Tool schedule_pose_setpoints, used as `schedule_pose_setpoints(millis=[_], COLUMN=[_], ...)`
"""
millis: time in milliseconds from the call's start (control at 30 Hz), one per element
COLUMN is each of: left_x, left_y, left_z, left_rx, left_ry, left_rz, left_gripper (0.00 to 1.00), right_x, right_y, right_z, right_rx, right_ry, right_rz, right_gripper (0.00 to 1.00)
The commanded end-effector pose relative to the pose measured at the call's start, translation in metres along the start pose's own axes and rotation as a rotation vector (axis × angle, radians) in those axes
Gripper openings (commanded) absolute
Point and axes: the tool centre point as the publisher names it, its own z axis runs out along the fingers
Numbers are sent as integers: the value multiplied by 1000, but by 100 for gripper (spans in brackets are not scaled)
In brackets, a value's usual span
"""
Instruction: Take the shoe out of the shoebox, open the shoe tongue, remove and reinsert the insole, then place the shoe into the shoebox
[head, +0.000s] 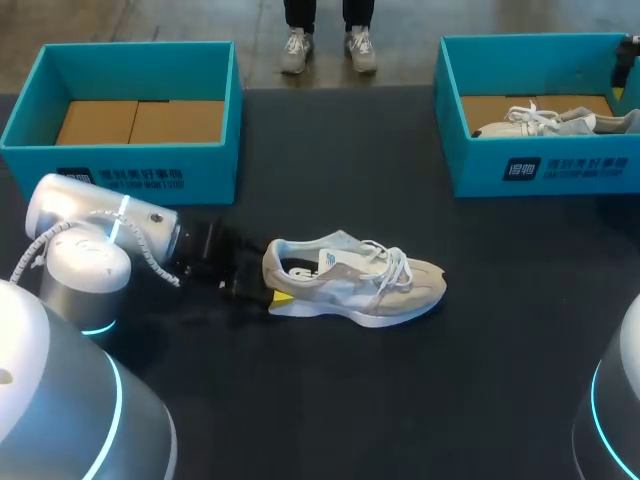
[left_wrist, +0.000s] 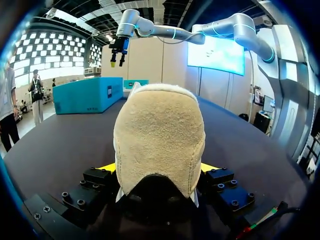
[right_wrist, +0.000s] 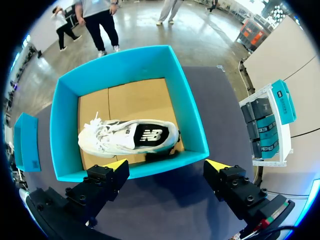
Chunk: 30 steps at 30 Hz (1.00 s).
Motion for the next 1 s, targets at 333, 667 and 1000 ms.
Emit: schedule_pose_setpoints(millis=[333, 667, 1000], left_x=[1, 1, 1], left_y=[2, 2, 2], left_z=[1, 1, 1], left_rx=[8, 8, 8], left_ry=[23, 23, 23], left_rz=[-12, -12, -12], left_gripper=[0, 0, 0], right_x=[0, 0, 0], right_y=[-1, -1, -1], right_z=[0, 0, 0], right_rx=[-1, -1, -1], right_ry=[2, 2, 2], right_rz=[0, 0, 0], right_gripper=[100, 100, 100])
